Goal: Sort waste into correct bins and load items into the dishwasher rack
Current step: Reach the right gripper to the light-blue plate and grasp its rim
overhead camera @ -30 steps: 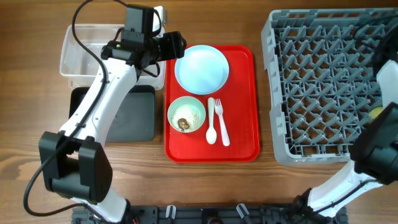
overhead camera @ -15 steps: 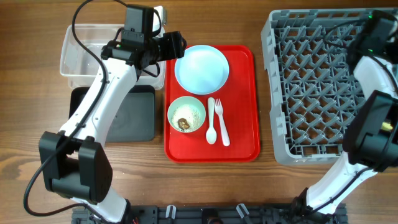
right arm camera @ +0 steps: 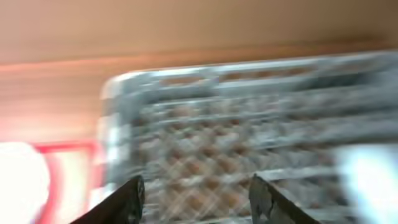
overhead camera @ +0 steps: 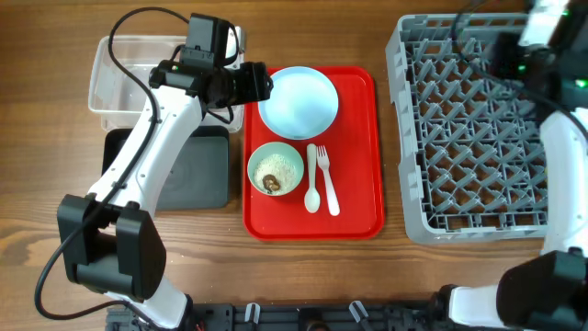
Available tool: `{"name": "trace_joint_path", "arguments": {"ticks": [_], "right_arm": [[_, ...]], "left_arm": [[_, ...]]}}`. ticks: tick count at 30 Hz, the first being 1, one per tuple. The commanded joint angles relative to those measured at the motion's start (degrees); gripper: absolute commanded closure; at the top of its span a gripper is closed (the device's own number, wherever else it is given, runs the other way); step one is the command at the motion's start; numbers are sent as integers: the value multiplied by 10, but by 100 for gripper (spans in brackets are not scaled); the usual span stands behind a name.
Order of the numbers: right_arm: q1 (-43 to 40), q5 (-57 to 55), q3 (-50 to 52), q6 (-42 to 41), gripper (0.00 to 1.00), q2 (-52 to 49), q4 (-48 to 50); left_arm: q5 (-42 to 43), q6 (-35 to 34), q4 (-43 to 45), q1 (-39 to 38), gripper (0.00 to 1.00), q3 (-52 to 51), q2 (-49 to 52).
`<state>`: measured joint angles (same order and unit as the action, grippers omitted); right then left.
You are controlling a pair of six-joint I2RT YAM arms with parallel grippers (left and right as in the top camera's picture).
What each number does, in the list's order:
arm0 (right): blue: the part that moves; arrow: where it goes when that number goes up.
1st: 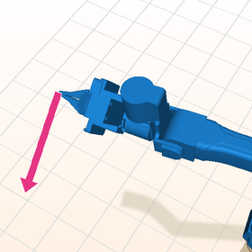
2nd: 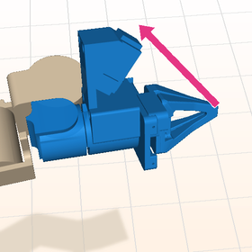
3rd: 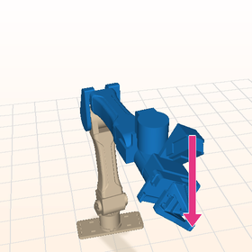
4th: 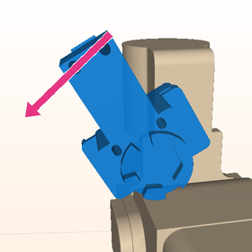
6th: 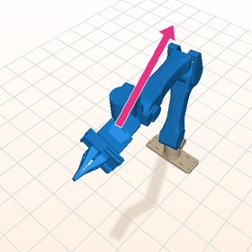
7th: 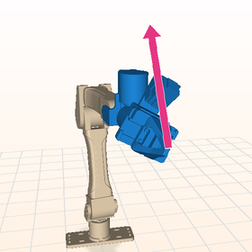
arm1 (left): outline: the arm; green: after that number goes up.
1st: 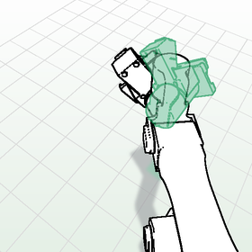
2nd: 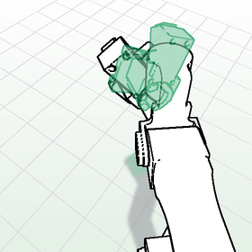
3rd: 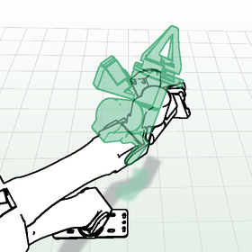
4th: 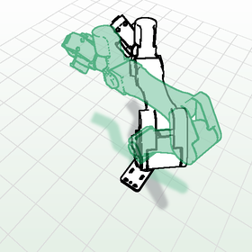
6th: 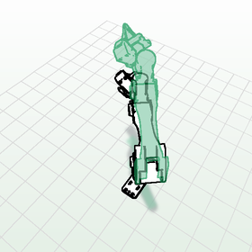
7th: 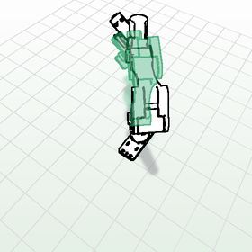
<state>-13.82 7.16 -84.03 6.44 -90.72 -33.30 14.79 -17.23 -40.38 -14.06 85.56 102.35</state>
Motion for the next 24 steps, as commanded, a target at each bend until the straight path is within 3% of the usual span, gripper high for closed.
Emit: {"name": "trace_joint_path", "arguments": {"ticks": [1, 7, 13, 21, 24], "right_arm": [[97, 151, 3, -64, 43, -2, -83], [271, 63, 3, -115, 40, -29, -100], [353, -58, 3, -253, 40, -185, -43], [354, -61, 3, -380, 56, -290, 7], [354, -73, 3, -383, 71, -290, 22]], "left_arm": [[-39, -21, -39, -1, 23, 2, -14], [-51, -32, -60, -1, 19, 2, -14], [-51, -31, -68, -1, 17, 2, -14], [-51, -31, -66, -1, 15, 2, -14], [-50, -31, -66, -1, 14, 2, -14]]}}
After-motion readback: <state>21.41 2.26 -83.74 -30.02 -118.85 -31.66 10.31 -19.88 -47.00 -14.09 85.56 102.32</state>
